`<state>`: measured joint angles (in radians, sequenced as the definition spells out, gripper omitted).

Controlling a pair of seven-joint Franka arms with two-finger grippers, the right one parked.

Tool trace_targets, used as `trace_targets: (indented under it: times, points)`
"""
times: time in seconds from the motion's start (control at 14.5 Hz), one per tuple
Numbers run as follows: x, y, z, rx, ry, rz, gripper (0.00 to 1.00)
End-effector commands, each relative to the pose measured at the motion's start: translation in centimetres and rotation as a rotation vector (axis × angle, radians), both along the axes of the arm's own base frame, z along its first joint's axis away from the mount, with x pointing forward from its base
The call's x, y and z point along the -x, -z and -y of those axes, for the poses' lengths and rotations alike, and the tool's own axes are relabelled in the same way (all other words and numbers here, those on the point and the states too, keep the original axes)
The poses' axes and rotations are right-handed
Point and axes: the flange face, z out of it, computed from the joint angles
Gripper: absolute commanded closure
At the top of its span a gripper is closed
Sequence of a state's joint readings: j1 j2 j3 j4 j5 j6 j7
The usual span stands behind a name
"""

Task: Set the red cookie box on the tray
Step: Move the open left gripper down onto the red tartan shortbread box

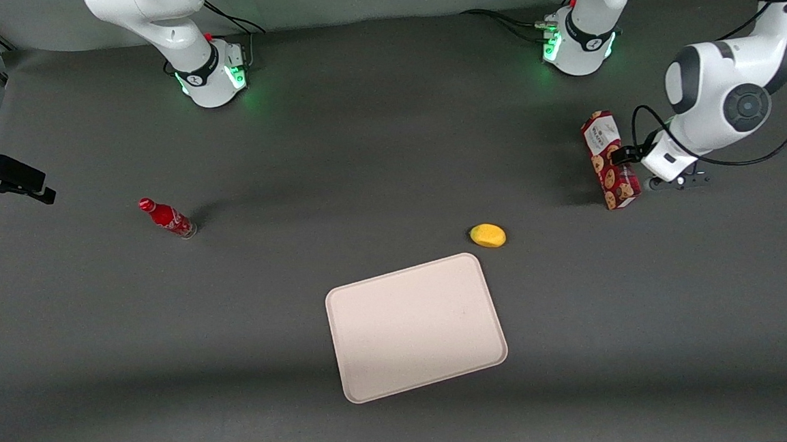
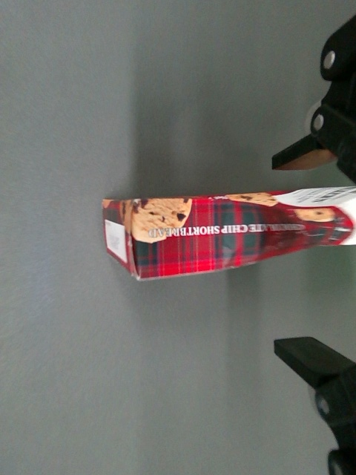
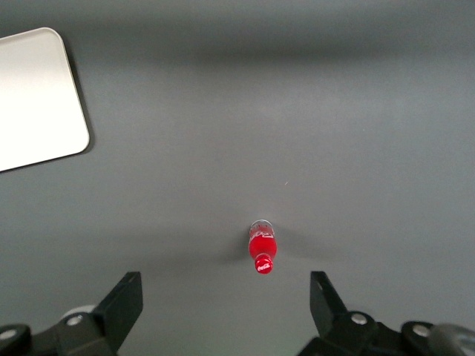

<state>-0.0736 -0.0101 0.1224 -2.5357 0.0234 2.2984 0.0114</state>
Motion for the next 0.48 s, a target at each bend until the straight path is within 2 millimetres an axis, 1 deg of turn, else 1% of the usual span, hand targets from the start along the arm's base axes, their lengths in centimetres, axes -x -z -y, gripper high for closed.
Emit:
trace_targets:
  times: [0.0,0.07,0.14,0.21,0.28,0.41]
  points:
    - [2.8,4.3,0.2,-0.007,0.007,0.068,0.0]
    - [2.9,5.4,0.2,-0.009,0.004,0.076,0.0]
    - [3.0,6.0,0.2,-0.009,0.003,0.082,0.08]
    - [3.1,6.2,0.2,-0.01,-0.012,0.096,0.51]
    - [3.2,6.3,0.2,-0.011,-0.022,0.094,1.0]
    - [3.3,6.2,0.2,-0.011,-0.022,0.093,1.0]
